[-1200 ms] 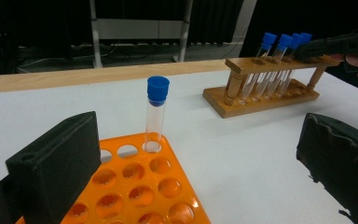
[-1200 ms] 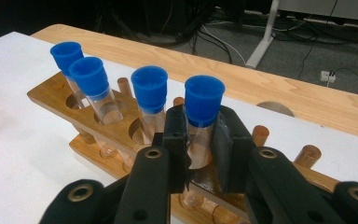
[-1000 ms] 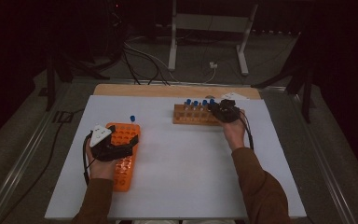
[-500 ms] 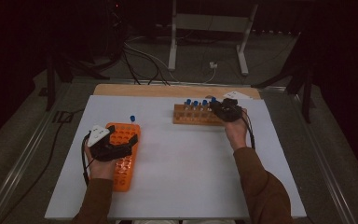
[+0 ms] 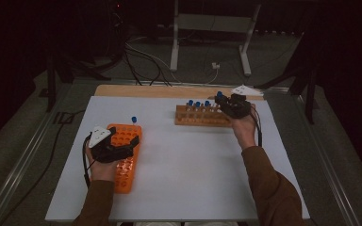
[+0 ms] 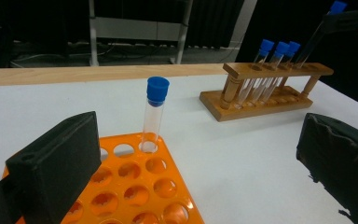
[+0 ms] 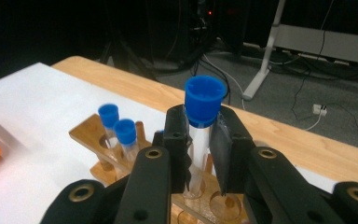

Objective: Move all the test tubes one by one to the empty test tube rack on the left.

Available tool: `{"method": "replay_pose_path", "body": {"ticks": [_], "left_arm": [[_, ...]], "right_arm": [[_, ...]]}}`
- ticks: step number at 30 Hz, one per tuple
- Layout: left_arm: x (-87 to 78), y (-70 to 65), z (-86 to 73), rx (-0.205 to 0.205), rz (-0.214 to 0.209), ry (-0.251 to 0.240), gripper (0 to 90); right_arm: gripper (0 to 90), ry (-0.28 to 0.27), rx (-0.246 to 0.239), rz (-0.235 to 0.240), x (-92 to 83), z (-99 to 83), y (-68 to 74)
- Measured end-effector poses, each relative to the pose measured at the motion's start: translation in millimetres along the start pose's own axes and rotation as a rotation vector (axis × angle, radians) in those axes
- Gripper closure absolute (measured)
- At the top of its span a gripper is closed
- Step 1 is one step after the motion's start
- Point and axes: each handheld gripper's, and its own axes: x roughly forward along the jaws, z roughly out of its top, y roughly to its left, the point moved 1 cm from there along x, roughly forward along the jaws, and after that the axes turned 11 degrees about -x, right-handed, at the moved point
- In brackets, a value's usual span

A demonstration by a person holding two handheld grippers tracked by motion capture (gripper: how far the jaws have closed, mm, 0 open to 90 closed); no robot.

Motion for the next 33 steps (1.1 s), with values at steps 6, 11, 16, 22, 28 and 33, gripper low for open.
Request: {"method": "replay_pose_path", "body": {"ticks": [6,11,16,22,28,33], "left_arm": [[-0.3,0.9,-0.2,-0.008,-0.003,-0.004,0.7],[0.0,0.4,-0.6,-0.005,-0.002,-0.003,0.7],[1.4,-3.5,-2.2,0.002,-0.012,-0.003,0.8],[4.8,-14.9,-1.2,0.017,-0.046,0.002,0.8],[9.8,-31.2,6.3,0.055,-0.077,-0.002,0.8],[15.6,-45.4,13.0,0.091,-0.097,-0.004,1.3]], "right_arm": [[77.1,-0.025,0.006,-0.002,-12.0,4.6,-3.9],[77.1,-0.046,-0.003,0.008,-23.0,7.8,-5.9],[77.1,-0.045,-0.024,0.029,-31.0,7.3,-4.3],[77.1,-0.039,-0.040,0.069,-36.5,4.5,2.9],[77.0,-0.025,-0.058,0.115,-37.6,4.3,13.3],[77.0,-0.021,-0.047,0.160,-35.6,5.1,20.9]]}}
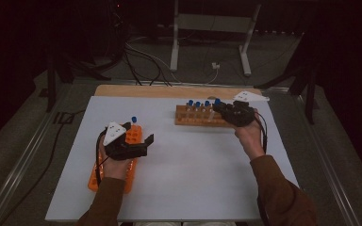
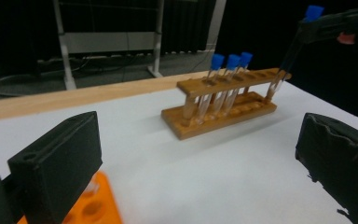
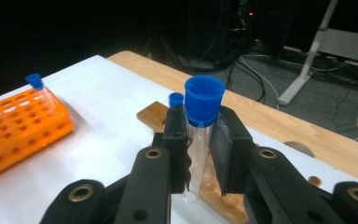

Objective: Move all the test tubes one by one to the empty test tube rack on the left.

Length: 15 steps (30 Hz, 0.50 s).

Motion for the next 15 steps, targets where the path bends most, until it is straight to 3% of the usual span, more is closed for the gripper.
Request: {"method": "replay_pose_path", "body": {"ticks": [15], "left_arm": [[41.6,-35.7,9.5,0.069,-0.036,0.024,3.6]], "right_arm": [[76.9,0.016,0.030,0.105,2.8,1.7,16.9]]}}
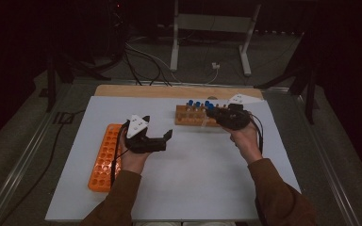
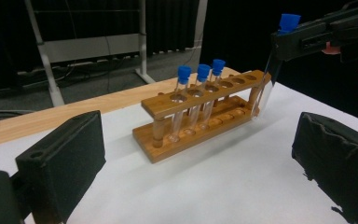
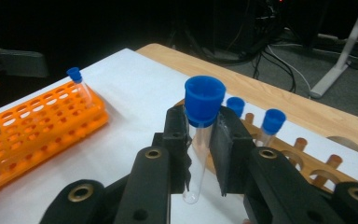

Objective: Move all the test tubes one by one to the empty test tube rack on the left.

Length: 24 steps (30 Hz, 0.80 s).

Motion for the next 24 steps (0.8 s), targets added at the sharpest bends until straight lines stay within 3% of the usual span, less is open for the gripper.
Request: {"method": "replay_pose_path", "body": {"ticks": [11,24], "left_arm": [[27.8,-18.4,-3.1,0.006,-0.008,0.080,5.9],[49.3,-33.7,-2.3,0.020,-0.005,0.125,6.7]], "right_arm": [[76.9,0.004,0.015,0.038,3.1,0.3,9.9],[76.9,0.005,0.015,0.079,10.4,4.7,21.6]]}}
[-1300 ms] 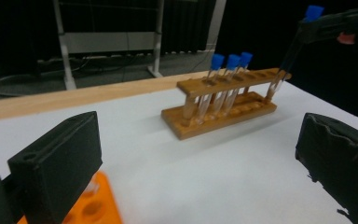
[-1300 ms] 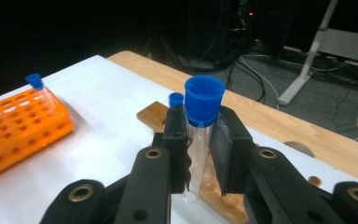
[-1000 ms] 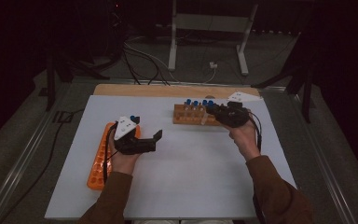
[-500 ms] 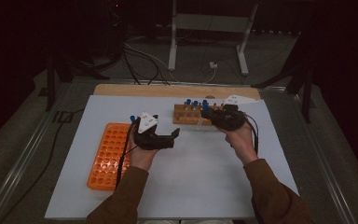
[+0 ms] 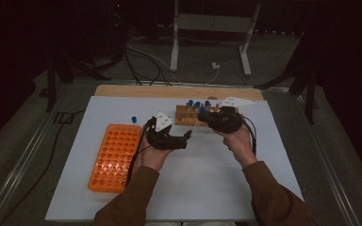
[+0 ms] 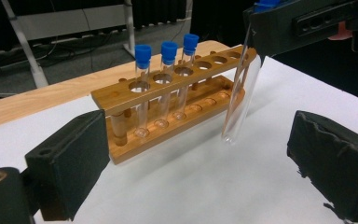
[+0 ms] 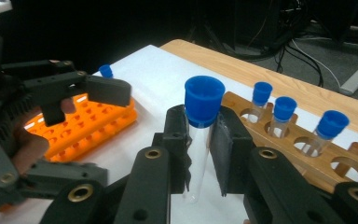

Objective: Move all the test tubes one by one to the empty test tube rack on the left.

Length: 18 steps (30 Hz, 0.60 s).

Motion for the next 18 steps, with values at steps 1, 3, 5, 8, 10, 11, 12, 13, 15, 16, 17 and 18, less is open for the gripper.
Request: {"method": "replay_pose_path", "body": {"ticks": [1,3,5,8,10,11,12,13,15,16,17,18], "left_arm": [[1.6,-0.8,-0.3,-0.004,-0.002,0.001,7.1],[4.5,-2.3,-0.8,-0.001,0.003,0.004,7.7],[7.4,-3.7,-1.1,-0.013,0.006,0.007,8.5],[10.0,-5.8,-1.1,-0.020,-0.001,0.002,14.1],[10.6,-7.7,-0.9,-0.011,-0.001,-0.010,17.6],[10.4,-9.1,-0.9,-0.003,0.002,-0.020,21.0],[10.3,-10.2,-0.6,0.006,-0.001,-0.023,24.5],[10.8,-11.5,-0.5,0.009,-0.005,-0.027,27.5],[11.7,-13.2,-0.4,0.016,-0.016,-0.024,36.4],[12.3,-13.9,-0.4,0.019,-0.020,-0.024,40.0],[13.0,-14.8,-0.6,0.021,-0.022,-0.025,43.0],[13.4,-15.7,-0.8,0.024,-0.022,-0.025,46.0]], "right_arm": [[76.9,0.001,0.000,0.002,0.8,0.2,0.7],[76.9,0.004,-0.004,0.006,2.3,0.5,2.2],[76.9,0.009,-0.007,0.010,3.5,0.8,3.6],[76.8,0.007,-0.008,0.014,5.1,1.2,5.0],[76.9,0.007,-0.008,0.017,6.3,1.4,6.0],[76.9,0.008,-0.009,0.019,7.0,1.5,6.7],[76.8,0.009,-0.010,0.021,7.7,1.6,7.3],[76.9,0.009,-0.010,0.023,8.4,1.8,8.0],[76.8,0.010,-0.013,0.026,9.8,2.1,9.2],[76.8,0.009,-0.012,0.029,10.5,2.3,9.9],[76.8,0.008,-0.012,0.031,11.2,2.5,10.5],[76.8,0.008,-0.012,0.033,11.9,2.7,11.1]]}}
